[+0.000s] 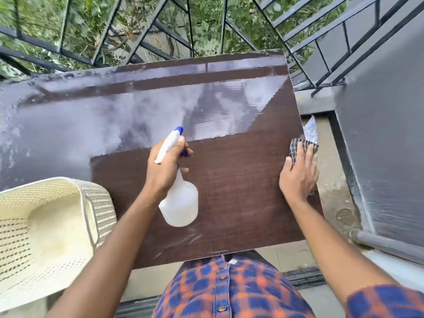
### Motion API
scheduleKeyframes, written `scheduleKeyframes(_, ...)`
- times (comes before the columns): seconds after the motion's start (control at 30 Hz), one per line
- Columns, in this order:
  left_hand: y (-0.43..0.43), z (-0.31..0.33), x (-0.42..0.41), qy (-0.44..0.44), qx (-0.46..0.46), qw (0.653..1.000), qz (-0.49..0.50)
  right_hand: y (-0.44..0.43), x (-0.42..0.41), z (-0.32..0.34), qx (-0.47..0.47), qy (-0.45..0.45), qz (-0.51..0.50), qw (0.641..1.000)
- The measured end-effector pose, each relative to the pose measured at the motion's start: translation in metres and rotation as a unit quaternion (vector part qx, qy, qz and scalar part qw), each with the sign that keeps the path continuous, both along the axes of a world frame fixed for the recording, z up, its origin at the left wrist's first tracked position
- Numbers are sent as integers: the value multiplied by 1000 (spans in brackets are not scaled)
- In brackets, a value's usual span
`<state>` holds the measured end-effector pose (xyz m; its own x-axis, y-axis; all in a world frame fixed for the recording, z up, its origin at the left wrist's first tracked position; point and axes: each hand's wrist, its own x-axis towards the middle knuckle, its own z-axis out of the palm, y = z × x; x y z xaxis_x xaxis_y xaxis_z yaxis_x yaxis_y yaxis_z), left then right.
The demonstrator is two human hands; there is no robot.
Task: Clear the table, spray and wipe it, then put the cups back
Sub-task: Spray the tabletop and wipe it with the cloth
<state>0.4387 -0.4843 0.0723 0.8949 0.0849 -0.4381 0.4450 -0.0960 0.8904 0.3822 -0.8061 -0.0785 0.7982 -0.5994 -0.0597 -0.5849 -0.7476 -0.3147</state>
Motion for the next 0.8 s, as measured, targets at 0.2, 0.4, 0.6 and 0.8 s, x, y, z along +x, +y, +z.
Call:
scheduleKeyframes(0.2,12,4,-31,-13,12,998,55,82,12,4,15,0,46,999)
scheduleKeyframes(0.4,32,9,-66,-9,29,987,155,207,33,11,44,9,282,958)
scheduleKeyframes(0.6,49,14,-110,-15,40,977,208,285,21,13,52,7,582,812)
scheduleKeyframes(0.8,58,6,-157,6,45,960,275,268,-34,1,79,-22,737,670)
